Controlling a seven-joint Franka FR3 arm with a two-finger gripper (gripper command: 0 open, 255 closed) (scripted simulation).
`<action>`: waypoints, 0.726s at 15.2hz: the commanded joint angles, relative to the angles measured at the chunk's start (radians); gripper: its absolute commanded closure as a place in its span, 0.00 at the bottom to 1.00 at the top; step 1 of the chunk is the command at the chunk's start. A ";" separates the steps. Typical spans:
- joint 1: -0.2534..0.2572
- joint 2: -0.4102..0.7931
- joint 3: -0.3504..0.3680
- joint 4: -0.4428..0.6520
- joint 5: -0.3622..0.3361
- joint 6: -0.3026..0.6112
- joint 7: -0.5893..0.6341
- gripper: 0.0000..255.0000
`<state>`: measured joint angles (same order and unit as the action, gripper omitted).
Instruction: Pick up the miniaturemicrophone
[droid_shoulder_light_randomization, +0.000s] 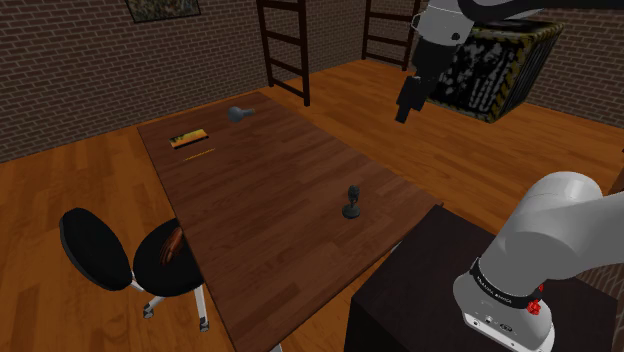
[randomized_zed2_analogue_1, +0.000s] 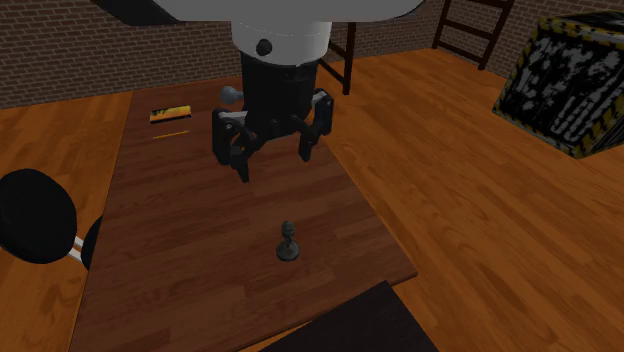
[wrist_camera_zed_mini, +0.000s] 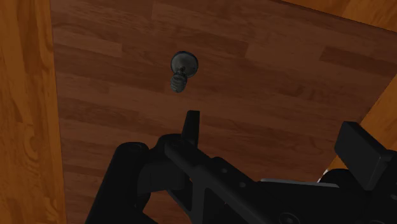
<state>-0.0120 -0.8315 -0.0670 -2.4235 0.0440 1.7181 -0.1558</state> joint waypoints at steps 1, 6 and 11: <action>0.000 0.000 0.000 0.000 0.000 0.000 0.000 0.00; -0.004 0.095 -0.007 -0.089 -0.013 0.175 -0.015 0.00; -0.006 0.230 -0.016 -0.144 -0.024 0.355 -0.029 0.00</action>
<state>-0.0212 -0.6331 -0.0877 -2.5492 0.0189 2.0239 -0.1891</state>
